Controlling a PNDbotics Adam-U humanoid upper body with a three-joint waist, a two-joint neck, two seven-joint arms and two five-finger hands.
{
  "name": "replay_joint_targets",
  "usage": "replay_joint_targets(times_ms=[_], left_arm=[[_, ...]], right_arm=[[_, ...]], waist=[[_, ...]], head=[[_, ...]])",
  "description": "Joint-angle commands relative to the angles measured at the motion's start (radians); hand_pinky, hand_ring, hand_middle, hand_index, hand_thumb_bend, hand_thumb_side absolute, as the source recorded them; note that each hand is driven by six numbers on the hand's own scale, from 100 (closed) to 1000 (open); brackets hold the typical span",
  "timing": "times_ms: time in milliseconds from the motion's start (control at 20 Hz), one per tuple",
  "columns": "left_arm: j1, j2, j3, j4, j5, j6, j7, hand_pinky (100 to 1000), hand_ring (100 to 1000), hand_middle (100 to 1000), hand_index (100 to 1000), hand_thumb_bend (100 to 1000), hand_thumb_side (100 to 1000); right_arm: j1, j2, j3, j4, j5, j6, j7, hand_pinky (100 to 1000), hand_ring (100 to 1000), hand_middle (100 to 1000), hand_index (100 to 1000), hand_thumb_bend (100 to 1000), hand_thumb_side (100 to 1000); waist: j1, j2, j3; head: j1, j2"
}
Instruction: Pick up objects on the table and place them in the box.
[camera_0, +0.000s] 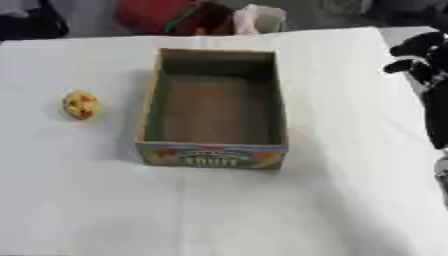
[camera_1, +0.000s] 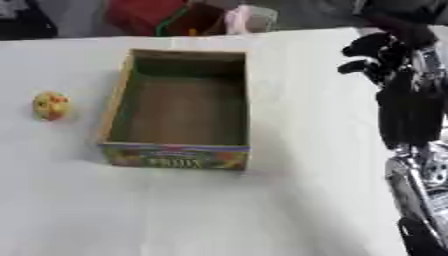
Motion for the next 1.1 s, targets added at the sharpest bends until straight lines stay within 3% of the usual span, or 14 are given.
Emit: replay_joint_targets(times_ms=[50, 500, 650, 800, 850, 1100], left_arm=[[-0.011, 0.016, 0.002, -0.017, -0.001, -0.001, -0.003, 384, 438, 444, 638, 100, 807], [-0.015, 0.054, 0.005, -0.017, -0.023, 0.010, 0.003, 382, 439, 449, 644, 100, 799], [-0.043, 0.150, 0.001, -0.017, -0.101, 0.079, 0.006, 378, 441, 460, 658, 100, 767], [-0.096, 0.256, -0.013, -0.017, -0.217, 0.194, 0.000, 378, 445, 468, 668, 100, 753], [-0.114, 0.288, -0.021, -0.012, -0.254, 0.223, -0.007, 385, 457, 489, 696, 256, 821], [-0.241, 0.460, -0.082, 0.132, -0.438, 0.308, -0.137, 442, 515, 574, 783, 361, 938]], right_arm=[[-0.008, -0.021, -0.002, -0.020, -0.003, -0.001, 0.004, 558, 656, 585, 815, 100, 917], [-0.007, -0.030, 0.000, -0.020, -0.005, -0.004, 0.006, 558, 655, 585, 814, 100, 915], [-0.009, -0.035, 0.003, -0.020, -0.007, -0.006, 0.009, 558, 655, 585, 814, 100, 914], [-0.011, -0.039, 0.005, -0.020, -0.008, -0.008, 0.012, 558, 656, 585, 814, 100, 913], [-0.012, -0.040, 0.005, -0.020, -0.007, -0.009, 0.012, 558, 656, 585, 814, 100, 913], [-0.019, -0.048, 0.012, -0.020, -0.007, -0.011, 0.020, 559, 656, 585, 814, 100, 914]], waist=[[-0.002, -0.020, 0.002], [-0.002, -0.024, 0.004], [0.000, -0.025, 0.001], [0.001, -0.022, -0.006], [0.002, -0.021, -0.009], [0.007, -0.010, -0.025]], head=[[0.000, -0.012], [-0.004, -0.009], [-0.003, -0.007], [0.002, -0.006], [0.004, -0.004], [0.016, 0.000]])
